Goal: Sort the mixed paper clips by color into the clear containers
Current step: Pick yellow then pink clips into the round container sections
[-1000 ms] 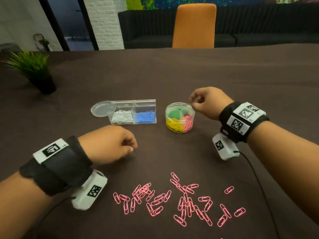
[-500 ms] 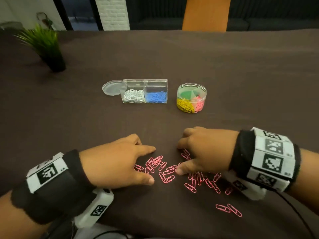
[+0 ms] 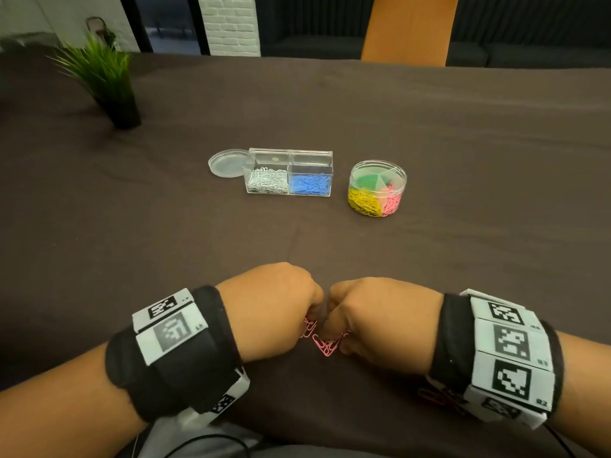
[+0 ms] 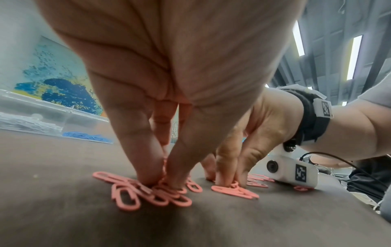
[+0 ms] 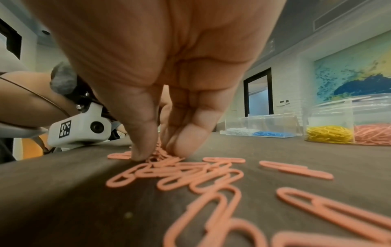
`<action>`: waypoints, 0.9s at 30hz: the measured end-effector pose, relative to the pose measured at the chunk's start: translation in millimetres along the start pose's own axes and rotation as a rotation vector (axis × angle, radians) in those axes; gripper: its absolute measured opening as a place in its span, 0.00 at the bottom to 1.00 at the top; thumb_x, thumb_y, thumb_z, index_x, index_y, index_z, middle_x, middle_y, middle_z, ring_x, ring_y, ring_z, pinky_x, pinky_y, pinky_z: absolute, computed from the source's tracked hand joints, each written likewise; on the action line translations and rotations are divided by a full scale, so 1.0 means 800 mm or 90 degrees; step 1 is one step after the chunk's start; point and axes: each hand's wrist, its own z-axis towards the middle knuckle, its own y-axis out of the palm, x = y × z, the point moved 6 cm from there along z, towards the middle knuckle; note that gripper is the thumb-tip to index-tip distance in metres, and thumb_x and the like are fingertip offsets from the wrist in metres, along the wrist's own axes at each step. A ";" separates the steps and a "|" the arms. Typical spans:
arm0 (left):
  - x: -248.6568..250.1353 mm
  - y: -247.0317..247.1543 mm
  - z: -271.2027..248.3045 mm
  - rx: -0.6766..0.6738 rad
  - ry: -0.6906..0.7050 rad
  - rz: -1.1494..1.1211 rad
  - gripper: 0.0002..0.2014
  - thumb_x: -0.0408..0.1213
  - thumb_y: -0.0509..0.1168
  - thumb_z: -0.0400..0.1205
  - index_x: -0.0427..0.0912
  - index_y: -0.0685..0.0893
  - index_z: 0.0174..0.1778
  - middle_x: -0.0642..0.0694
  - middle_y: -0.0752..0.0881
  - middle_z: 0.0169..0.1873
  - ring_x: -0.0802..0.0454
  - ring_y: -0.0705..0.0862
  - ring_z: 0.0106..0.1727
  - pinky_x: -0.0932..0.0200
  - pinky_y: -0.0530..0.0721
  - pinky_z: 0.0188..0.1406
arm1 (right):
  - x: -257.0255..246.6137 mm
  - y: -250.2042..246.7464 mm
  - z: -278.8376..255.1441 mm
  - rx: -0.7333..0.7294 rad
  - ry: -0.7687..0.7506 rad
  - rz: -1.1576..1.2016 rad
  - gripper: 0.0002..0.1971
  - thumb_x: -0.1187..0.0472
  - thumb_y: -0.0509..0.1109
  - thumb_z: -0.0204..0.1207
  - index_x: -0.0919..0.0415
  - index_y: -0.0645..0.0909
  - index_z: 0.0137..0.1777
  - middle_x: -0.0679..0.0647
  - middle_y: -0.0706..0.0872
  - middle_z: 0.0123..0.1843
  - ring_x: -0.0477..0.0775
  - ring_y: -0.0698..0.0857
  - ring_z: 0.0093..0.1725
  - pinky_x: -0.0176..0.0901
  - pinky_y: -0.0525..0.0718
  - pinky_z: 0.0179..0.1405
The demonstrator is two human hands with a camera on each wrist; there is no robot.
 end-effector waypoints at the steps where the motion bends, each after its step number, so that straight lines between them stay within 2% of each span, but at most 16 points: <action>1: 0.000 0.000 0.000 0.005 0.000 0.003 0.11 0.37 0.66 0.78 0.53 0.86 0.54 0.54 0.84 0.48 0.54 0.83 0.49 0.57 0.82 0.48 | -0.001 -0.001 0.000 0.008 -0.014 -0.007 0.15 0.56 0.70 0.80 0.43 0.84 0.66 0.45 0.79 0.66 0.50 0.80 0.63 0.39 0.79 0.59; 4: -0.003 -0.001 0.000 0.017 -0.006 0.016 0.12 0.36 0.64 0.77 0.54 0.85 0.53 0.55 0.85 0.48 0.54 0.83 0.49 0.57 0.82 0.46 | -0.001 -0.003 -0.001 0.027 -0.019 -0.016 0.12 0.57 0.68 0.80 0.44 0.85 0.60 0.45 0.82 0.60 0.51 0.82 0.58 0.38 0.77 0.52; 7: -0.009 -0.001 -0.001 0.026 -0.025 0.019 0.11 0.36 0.63 0.76 0.54 0.83 0.51 0.55 0.85 0.46 0.54 0.83 0.48 0.58 0.81 0.44 | -0.001 0.000 -0.003 0.030 -0.009 -0.006 0.08 0.57 0.67 0.77 0.47 0.84 0.54 0.46 0.82 0.52 0.52 0.83 0.51 0.43 0.82 0.49; 11: -0.019 -0.004 -0.001 0.031 -0.055 0.002 0.11 0.38 0.63 0.76 0.53 0.84 0.51 0.55 0.86 0.47 0.54 0.84 0.49 0.56 0.83 0.48 | 0.025 -0.016 -0.003 0.029 0.021 0.086 0.07 0.61 0.71 0.71 0.50 0.83 0.47 0.45 0.85 0.41 0.44 0.81 0.38 0.42 0.84 0.43; 13: -0.022 -0.006 -0.002 0.044 -0.071 -0.016 0.12 0.38 0.62 0.76 0.55 0.84 0.52 0.56 0.86 0.48 0.55 0.84 0.50 0.54 0.84 0.51 | 0.062 -0.042 -0.001 0.112 0.060 0.136 0.06 0.63 0.72 0.70 0.50 0.84 0.44 0.43 0.85 0.35 0.42 0.81 0.35 0.36 0.82 0.39; 16: -0.023 -0.010 -0.003 0.068 -0.081 -0.051 0.12 0.39 0.61 0.77 0.57 0.85 0.52 0.59 0.85 0.49 0.59 0.84 0.50 0.56 0.84 0.53 | 0.138 -0.096 -0.002 0.327 0.177 0.169 0.06 0.63 0.74 0.68 0.50 0.86 0.40 0.42 0.83 0.30 0.40 0.80 0.31 0.30 0.76 0.34; 18: -0.021 -0.012 -0.003 0.078 -0.080 -0.058 0.12 0.39 0.60 0.79 0.58 0.84 0.52 0.61 0.84 0.48 0.60 0.83 0.50 0.58 0.84 0.53 | 0.192 -0.128 -0.007 0.434 0.276 0.218 0.06 0.64 0.74 0.67 0.52 0.86 0.39 0.45 0.85 0.30 0.42 0.80 0.28 0.36 0.82 0.36; 21: -0.020 -0.013 -0.003 0.088 -0.083 -0.068 0.12 0.40 0.60 0.80 0.59 0.84 0.53 0.63 0.82 0.48 0.61 0.82 0.50 0.62 0.82 0.54 | 0.246 -0.154 -0.005 0.502 0.358 0.339 0.07 0.68 0.73 0.69 0.54 0.86 0.41 0.51 0.87 0.32 0.53 0.88 0.30 0.53 0.92 0.40; 23: -0.021 -0.015 -0.002 0.098 -0.083 -0.073 0.12 0.41 0.60 0.80 0.59 0.84 0.54 0.63 0.82 0.49 0.61 0.82 0.51 0.64 0.81 0.55 | 0.263 -0.160 0.004 0.504 0.402 0.369 0.08 0.69 0.72 0.71 0.55 0.87 0.42 0.55 0.88 0.33 0.54 0.88 0.30 0.55 0.92 0.41; 27: -0.023 -0.023 -0.003 0.123 -0.090 -0.110 0.13 0.40 0.61 0.79 0.59 0.87 0.52 0.64 0.84 0.47 0.65 0.83 0.49 0.68 0.81 0.52 | 0.277 -0.160 0.025 0.424 0.473 0.329 0.08 0.70 0.69 0.71 0.60 0.89 0.40 0.56 0.91 0.35 0.53 0.91 0.35 0.53 0.93 0.41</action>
